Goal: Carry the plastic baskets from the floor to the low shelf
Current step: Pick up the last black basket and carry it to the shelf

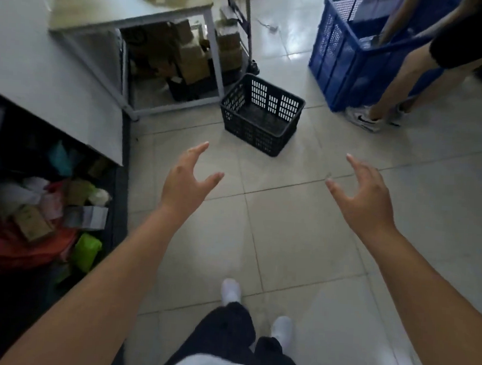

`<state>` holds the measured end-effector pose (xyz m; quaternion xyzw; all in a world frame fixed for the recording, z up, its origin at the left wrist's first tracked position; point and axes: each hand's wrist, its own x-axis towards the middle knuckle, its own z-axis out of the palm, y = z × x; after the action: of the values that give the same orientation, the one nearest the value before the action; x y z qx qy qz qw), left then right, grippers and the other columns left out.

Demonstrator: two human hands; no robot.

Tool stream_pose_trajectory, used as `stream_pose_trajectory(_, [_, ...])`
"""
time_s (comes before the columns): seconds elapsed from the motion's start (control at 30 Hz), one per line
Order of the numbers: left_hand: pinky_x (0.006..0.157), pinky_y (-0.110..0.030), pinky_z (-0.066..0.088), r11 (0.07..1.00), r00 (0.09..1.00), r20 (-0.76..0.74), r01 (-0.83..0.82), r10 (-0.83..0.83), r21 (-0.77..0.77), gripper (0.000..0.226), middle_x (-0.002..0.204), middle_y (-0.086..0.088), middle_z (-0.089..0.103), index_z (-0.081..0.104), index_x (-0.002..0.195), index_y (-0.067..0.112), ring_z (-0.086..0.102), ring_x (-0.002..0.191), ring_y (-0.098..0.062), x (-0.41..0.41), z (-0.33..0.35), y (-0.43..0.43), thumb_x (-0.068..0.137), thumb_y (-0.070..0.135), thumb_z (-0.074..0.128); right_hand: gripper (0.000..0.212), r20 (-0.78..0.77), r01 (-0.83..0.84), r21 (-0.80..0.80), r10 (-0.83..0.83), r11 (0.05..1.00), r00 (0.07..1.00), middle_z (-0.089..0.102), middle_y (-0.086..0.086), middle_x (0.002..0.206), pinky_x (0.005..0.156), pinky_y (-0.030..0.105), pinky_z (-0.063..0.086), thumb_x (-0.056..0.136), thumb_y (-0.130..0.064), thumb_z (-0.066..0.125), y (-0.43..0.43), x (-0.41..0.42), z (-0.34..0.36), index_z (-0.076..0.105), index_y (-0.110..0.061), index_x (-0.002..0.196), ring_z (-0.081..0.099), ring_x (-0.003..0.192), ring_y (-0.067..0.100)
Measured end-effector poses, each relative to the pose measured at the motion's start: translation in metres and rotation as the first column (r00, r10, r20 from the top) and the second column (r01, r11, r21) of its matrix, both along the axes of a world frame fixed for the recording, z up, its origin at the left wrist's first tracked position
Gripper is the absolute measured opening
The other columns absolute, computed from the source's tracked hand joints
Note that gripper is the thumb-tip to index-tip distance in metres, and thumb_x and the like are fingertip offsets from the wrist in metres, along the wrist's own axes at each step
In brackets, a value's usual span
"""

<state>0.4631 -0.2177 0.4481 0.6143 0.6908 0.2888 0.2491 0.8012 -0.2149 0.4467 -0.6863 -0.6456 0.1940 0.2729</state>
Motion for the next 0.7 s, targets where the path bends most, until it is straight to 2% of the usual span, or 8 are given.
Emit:
stream_pose_trajectory(0.13, [0.108, -0.032, 0.038, 0.997, 0.998, -0.002, -0.068, 0.068, -0.027, 0.069, 0.149, 0.001, 0.050, 0.046, 0.148, 0.019, 0.047, 0.134, -0.016, -0.028, -0.014, 0.063, 0.087, 0.034, 0.075, 0.061, -0.015, -0.058, -0.015, 0.057, 0.998, 0.998, 0.054, 0.009, 0.131, 0.097, 0.039, 0.041, 0.086, -0.039, 0.066, 0.088, -0.033, -0.013, 0.047, -0.018, 0.140, 0.049, 0.121, 0.026])
stream_pose_trajectory(0.23, [0.111, -0.038, 0.039, 0.995, 0.995, 0.036, -0.088, 0.090, -0.052, 0.069, 0.149, -0.001, 0.050, 0.046, 0.148, 0.018, 0.047, 0.135, -0.017, -0.051, -0.029, 0.122, 0.087, 0.032, 0.075, 0.061, -0.014, -0.078, -0.022, 0.078, 0.997, 0.997, 0.053, 0.009, 0.132, 0.098, 0.036, 0.039, 0.087, -0.039, 0.066, 0.152, -0.057, -0.029, 0.047, -0.016, 0.140, 0.048, 0.122, 0.025])
stream_pose_trajectory(0.47, [0.109, -0.043, 0.041, 0.992, 0.997, 0.048, -0.047, 0.053, -0.119, 0.070, 0.149, 0.000, 0.051, 0.046, 0.148, 0.022, 0.048, 0.134, -0.020, -0.101, -0.050, 0.289, 0.086, 0.035, 0.076, 0.062, -0.045, 0.033, -0.085, -0.037, 0.996, 0.998, 0.052, 0.006, 0.135, 0.099, 0.034, 0.038, 0.087, -0.043, 0.064, 0.297, -0.103, -0.054, 0.046, -0.019, 0.141, 0.047, 0.124, 0.022])
stream_pose_trajectory(0.7, [0.110, -0.044, 0.041, 0.989, 1.000, 0.013, 0.022, -0.020, -0.148, 0.072, 0.151, 0.002, 0.048, 0.043, 0.150, 0.026, 0.046, 0.136, -0.017, -0.125, -0.068, 0.453, 0.086, 0.042, 0.074, 0.063, -0.073, 0.148, -0.163, -0.162, 0.976, 0.984, 0.050, 0.010, 0.138, 0.103, 0.040, 0.039, 0.087, -0.044, 0.063, 0.425, -0.122, -0.085, 0.045, -0.020, 0.142, 0.044, 0.129, 0.024])
